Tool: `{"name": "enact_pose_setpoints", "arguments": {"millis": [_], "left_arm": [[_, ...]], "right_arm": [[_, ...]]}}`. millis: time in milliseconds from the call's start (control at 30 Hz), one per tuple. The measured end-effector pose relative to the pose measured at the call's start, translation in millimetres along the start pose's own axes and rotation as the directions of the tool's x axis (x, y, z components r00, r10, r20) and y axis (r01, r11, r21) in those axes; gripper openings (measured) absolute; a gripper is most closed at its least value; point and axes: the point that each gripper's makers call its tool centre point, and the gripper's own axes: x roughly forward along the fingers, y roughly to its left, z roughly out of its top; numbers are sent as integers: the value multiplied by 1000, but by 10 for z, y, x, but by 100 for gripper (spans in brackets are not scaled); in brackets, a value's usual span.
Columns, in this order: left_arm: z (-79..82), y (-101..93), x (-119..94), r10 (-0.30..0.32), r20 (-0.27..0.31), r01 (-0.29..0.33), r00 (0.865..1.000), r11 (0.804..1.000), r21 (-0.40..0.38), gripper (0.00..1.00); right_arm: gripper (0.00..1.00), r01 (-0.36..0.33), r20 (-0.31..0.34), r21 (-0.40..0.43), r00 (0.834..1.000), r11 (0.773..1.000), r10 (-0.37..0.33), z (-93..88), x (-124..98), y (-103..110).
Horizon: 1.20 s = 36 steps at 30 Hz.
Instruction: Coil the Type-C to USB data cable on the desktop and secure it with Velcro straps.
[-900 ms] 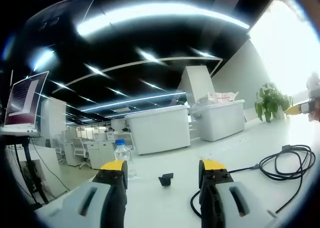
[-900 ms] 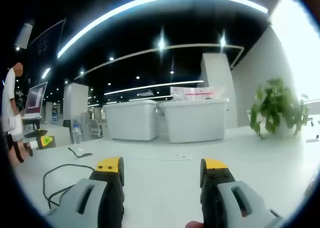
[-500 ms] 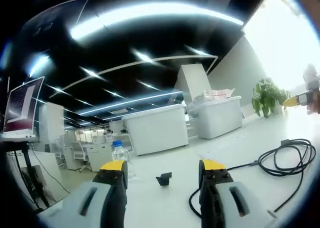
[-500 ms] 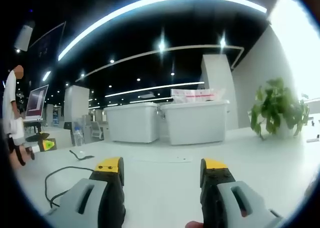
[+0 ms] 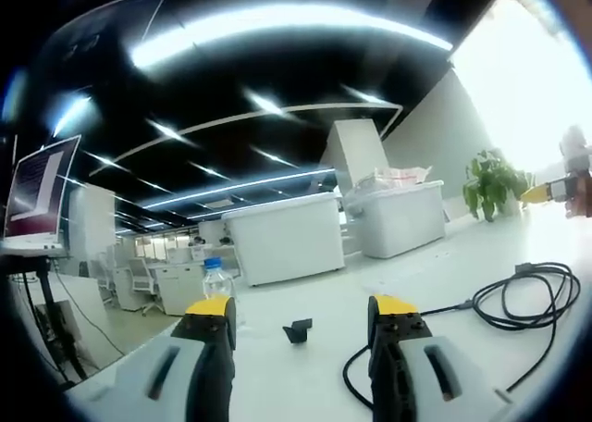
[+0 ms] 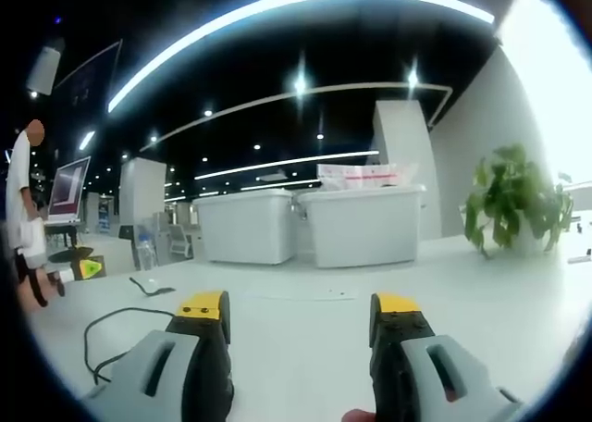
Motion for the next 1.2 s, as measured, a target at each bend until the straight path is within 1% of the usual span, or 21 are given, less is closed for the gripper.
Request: {"name": "enact_pose_setpoints", "arguments": {"millis": [667, 900, 967, 1100, 1133, 1200], "left_arm": [[5, 8, 0, -1, -3, 1, 1000, 1000, 4, 58], [45, 31, -16, 6, 9, -6, 1000, 1000, -4, 58], [43, 34, -12, 7, 9, -7, 1000, 1000, -4, 58], [6, 8, 6, 1, 1, -1, 1000, 1000, 3, 58], [-2, 2, 10, -1, -2, 1, 1000, 1000, 6, 58], [-13, -9, 14, -4, -6, 4, 1000, 1000, 13, 58]], "right_arm": [[59, -6, -7, 2, 1000, 1000, 6, -4, -5, 21], [59, -8, -11, 5, 1000, 1000, 8, -18, -1, 28], [59, -13, -22, 2, 1000, 1000, 13, -38, 5, 34], [59, -51, -53, -14, 997, 999, 50, -69, 19, 82], [57, -59, -61, -22, 996, 998, 57, -85, 18, 91], [52, -90, -96, -40, 992, 995, 86, -179, 7, 125]]}}
